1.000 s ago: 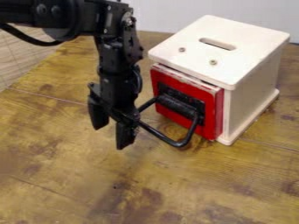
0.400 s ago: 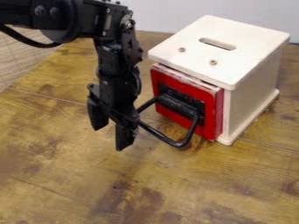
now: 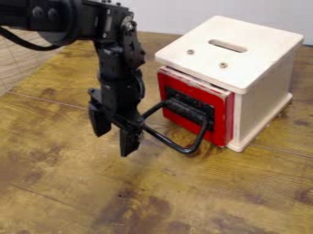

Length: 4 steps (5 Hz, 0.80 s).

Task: Close the drawer

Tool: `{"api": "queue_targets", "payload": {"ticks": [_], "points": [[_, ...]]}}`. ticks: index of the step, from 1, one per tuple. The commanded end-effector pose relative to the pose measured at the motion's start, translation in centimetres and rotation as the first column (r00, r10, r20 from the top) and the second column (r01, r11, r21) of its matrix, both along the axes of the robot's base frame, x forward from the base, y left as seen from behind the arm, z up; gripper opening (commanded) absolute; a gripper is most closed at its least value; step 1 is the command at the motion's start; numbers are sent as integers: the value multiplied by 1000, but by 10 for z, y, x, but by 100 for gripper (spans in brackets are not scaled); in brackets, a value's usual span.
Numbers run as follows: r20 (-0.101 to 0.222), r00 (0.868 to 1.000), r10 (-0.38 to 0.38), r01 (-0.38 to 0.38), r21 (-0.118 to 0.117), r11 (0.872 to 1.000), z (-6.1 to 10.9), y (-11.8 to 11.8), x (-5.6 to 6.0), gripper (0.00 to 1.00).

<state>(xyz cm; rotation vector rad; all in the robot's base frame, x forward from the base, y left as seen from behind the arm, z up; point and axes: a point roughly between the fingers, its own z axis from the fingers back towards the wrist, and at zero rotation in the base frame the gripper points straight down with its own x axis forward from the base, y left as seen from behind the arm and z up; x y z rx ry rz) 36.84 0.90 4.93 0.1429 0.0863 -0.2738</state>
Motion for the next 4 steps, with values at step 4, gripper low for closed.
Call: {"api": "queue_targets", "payload": {"ticks": [4], "points": [[101, 991, 91, -88, -29, 996, 21, 16, 6, 100]]}}
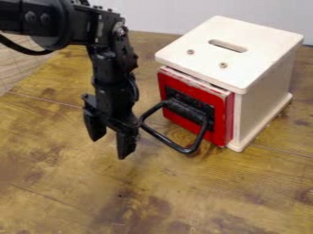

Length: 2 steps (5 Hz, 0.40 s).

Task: Close the drawer

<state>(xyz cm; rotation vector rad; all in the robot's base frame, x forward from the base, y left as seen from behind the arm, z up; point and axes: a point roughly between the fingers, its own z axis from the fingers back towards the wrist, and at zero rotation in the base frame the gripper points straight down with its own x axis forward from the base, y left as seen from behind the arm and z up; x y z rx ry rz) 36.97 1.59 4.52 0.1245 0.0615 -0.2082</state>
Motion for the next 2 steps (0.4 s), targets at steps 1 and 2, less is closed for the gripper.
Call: {"api": "queue_targets", "payload": {"ticks": [1, 2], "points": [[81, 996, 42, -41, -14, 999, 24, 11, 5, 100], [86, 994, 61, -59, -28, 998, 23, 13, 4, 100]]}}
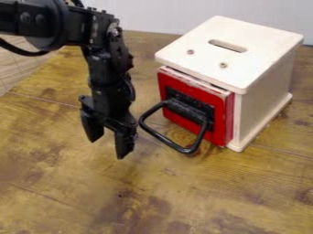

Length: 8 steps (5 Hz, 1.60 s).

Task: Close the drawer

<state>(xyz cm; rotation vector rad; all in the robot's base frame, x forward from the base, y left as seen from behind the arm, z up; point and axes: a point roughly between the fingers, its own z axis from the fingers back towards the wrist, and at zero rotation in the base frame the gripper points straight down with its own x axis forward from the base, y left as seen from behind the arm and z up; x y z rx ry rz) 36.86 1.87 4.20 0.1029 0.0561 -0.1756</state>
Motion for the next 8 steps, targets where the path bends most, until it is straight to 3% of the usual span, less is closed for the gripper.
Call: {"api": "queue_targets", "payload": {"ticks": [1, 6, 7, 8], "points": [[88, 995, 49, -48, -20, 999, 28, 12, 6, 100], [151, 976, 159, -145, -97, 985, 47, 17, 9, 100], [180, 960, 215, -192, -139, 972, 54, 19, 7, 100], [185, 957, 223, -198, -143, 970, 54, 17, 5, 100]]}}
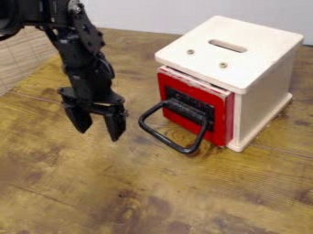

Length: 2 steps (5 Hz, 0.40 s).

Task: Close the drawer

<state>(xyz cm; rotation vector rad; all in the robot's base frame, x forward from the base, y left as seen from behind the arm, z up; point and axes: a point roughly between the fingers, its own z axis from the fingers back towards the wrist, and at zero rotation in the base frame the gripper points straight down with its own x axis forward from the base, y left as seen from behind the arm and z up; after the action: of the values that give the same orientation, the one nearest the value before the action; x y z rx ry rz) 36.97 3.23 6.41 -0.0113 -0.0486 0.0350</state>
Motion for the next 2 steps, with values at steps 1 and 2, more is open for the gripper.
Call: {"api": "queue_targets", "payload": {"ticks": [1, 2], "points": [[114, 993, 17, -16, -7, 1000, 35, 0, 4, 100], [121, 992, 17, -15, -13, 1000, 36, -4, 4, 100]]}}
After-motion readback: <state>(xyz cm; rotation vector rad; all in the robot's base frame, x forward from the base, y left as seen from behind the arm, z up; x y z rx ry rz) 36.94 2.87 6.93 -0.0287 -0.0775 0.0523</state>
